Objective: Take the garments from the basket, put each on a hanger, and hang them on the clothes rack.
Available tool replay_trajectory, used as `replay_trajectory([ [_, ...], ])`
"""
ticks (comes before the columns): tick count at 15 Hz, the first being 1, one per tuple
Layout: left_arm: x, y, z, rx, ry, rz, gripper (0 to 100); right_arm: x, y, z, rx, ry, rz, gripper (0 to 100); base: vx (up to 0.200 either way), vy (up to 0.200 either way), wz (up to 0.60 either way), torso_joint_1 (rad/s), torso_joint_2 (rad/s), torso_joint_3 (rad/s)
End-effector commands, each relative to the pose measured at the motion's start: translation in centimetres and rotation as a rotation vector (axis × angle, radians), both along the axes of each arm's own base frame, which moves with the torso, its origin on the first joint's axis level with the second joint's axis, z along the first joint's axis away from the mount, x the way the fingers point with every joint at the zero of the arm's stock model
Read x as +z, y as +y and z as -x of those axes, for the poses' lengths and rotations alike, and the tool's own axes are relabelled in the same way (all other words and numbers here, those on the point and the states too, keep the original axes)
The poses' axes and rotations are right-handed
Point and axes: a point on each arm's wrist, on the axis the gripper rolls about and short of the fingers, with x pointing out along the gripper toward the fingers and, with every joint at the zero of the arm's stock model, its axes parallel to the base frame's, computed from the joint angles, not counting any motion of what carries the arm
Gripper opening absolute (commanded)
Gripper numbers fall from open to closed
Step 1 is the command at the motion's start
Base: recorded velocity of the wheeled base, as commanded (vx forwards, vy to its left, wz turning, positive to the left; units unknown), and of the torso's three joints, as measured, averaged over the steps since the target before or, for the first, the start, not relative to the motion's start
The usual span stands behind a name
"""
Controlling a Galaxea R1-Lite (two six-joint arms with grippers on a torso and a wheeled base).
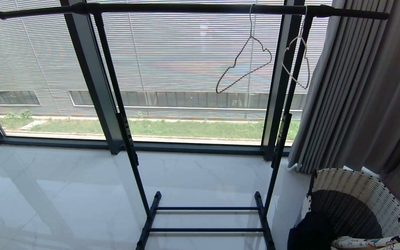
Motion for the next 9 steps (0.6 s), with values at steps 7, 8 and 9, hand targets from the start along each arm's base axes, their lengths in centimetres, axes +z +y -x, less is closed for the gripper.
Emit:
replay_trajectory([
  [7, 0.0, 0.0, 0.0, -0.001, 0.002, 0.002, 100, 1.4, 0.3, -1.5, 0.085, -0.005, -0.002, 0, -0.2, 0.0, 0.0, 0.003, 0.01, 0.002],
  [8, 0.0, 0.0, 0.0, 0.001, 0.001, 0.001, 100, 1.6, 0.4, -1.7, 0.099, -0.011, -0.001, 0, 0.0, 0.0, 0.0, 0.0, 0.0, 0.0],
  [9, 0.0, 0.0, 0.0, 0.001, 0.002, 0.002, 100, 1.8, 0.4, -1.8, 0.105, -0.015, 0.0, 0, 0.0, 0.0, 0.0, 0.0, 0.0, 0.0],
])
